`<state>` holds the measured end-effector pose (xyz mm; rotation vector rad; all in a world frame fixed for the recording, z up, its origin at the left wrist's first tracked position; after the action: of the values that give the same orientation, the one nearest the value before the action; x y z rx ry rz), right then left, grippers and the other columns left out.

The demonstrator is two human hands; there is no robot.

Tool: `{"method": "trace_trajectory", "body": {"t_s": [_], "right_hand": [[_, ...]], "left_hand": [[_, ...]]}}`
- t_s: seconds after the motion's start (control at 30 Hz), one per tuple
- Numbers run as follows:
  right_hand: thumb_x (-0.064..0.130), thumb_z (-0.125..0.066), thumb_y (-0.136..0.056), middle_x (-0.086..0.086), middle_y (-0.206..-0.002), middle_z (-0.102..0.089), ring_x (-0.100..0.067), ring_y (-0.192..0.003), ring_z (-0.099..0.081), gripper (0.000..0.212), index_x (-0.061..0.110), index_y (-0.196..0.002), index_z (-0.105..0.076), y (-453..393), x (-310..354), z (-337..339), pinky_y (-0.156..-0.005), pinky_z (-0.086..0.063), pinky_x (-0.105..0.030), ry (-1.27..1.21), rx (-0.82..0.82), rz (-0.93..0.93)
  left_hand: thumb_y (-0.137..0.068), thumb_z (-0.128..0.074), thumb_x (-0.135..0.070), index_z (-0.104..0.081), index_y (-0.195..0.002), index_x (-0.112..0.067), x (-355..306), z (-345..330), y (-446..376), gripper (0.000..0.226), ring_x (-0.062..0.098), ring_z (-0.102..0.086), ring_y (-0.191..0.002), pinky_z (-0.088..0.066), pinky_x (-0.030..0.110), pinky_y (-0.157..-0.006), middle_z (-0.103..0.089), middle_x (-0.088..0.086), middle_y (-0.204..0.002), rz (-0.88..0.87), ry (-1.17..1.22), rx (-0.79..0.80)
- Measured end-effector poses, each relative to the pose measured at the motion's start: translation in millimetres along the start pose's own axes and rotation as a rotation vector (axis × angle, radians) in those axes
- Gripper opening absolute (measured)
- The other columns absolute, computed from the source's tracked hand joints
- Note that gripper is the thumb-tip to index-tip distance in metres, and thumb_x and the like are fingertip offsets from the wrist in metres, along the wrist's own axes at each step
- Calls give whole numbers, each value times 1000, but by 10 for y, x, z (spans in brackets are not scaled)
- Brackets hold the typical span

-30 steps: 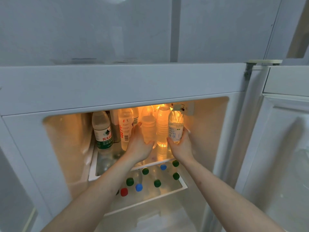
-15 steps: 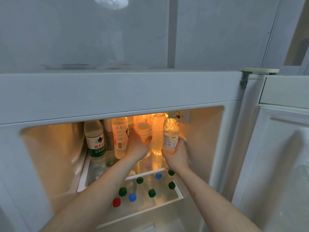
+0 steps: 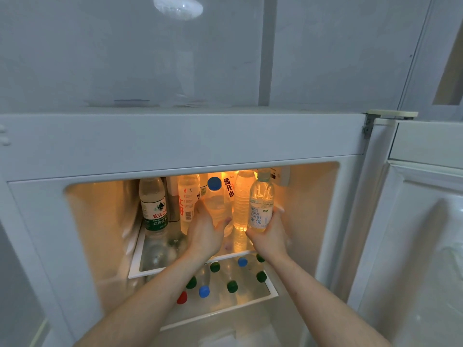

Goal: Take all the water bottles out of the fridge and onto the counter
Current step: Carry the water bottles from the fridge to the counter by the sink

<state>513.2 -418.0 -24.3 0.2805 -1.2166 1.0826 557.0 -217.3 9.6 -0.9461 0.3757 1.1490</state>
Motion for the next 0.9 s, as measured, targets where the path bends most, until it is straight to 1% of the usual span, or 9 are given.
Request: {"method": "trace_trajectory", "body": {"t_s": [0.1,0.17,0.27,0.4,0.5,0.6,0.7,0.77,0.9], "right_hand": [[17,-88,-75,8,-118,-58,-13,-106,-60,78,29,-135,-40,115,83,47,-68,-47,-20,-9,23,-3],[15,-88,-75,7,-116,-60,-14,-105,-62,76,28,-133,-42,181,126,26,-67,-46,-18,-61,33,1],[16,-88,-73,7,-113,-63,-14,-104,-65,73,28,-131,-45,327,209,2,-71,-50,-22,-157,33,10],[21,-87,-70,8,-109,-68,-13,-103,-69,68,31,-127,-51,597,238,18,-84,-61,-40,-245,83,33],[15,-89,-70,7,-106,-72,-13,-100,-72,63,33,-121,-56,879,313,102,-83,-60,-37,-247,145,88],[5,-89,-72,0,-93,-76,-16,-88,-75,44,24,-105,-66,1147,356,147,-76,-61,-39,-240,265,86],[14,-91,-70,1,-92,-78,-17,-87,-76,37,20,-100,-71,1400,406,172,-78,-62,-47,-210,380,91],[12,-93,-72,2,-96,-79,-16,-90,-77,38,19,-103,-73,1581,425,168,-81,-62,-45,-230,451,76],[16,-96,-69,5,-101,-79,-12,-94,-76,48,22,-110,-72,1925,392,11,-82,-62,-38,-196,607,44]], "left_hand": [[-88,-74,-49,-40,-142,-19,41,61,105,70,19,-58,-123,-49,31,-97,-56,-2,-135,-21,50,-12],[-88,-75,-46,-41,-141,-22,15,112,213,67,16,-57,-124,-47,27,-97,-55,-5,-136,-39,84,-11],[-88,-78,-39,-37,-144,-24,-61,249,444,72,15,-54,-128,-46,29,-99,-53,-7,-141,-63,130,-22],[-84,-82,-34,-36,-144,-29,-121,543,735,75,12,-55,-126,-50,36,-101,-55,-11,-139,-89,198,-70],[-82,-85,-32,-40,-142,-31,-161,794,972,75,3,-56,-122,-49,29,-98,-57,-17,-134,-80,261,-72],[-81,-86,-30,-44,-135,-37,-117,1024,1316,69,-4,-59,-116,-49,12,-88,-59,-27,-125,-15,306,-43],[-80,-86,-25,-46,-131,-43,13,1177,1731,67,0,-63,-112,-52,23,-89,-62,-25,-121,65,336,-20],[-81,-86,-28,-47,-131,-42,102,1261,2010,65,3,-62,-112,-51,29,-93,-63,-21,-122,116,313,-17],[-81,-85,-25,-46,-134,-42,352,1346,2536,69,-3,-60,-111,-48,26,-95,-64,-27,-121,296,262,-19]]}}
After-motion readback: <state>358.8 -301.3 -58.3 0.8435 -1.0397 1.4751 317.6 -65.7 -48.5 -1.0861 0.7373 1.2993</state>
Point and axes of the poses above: each hand's wrist, its own y-axis away from the middle knuckle, its own z-axis out of the back of the hand, x = y × z, the point moved 6 cm from there along -y, towards the middle knuckle
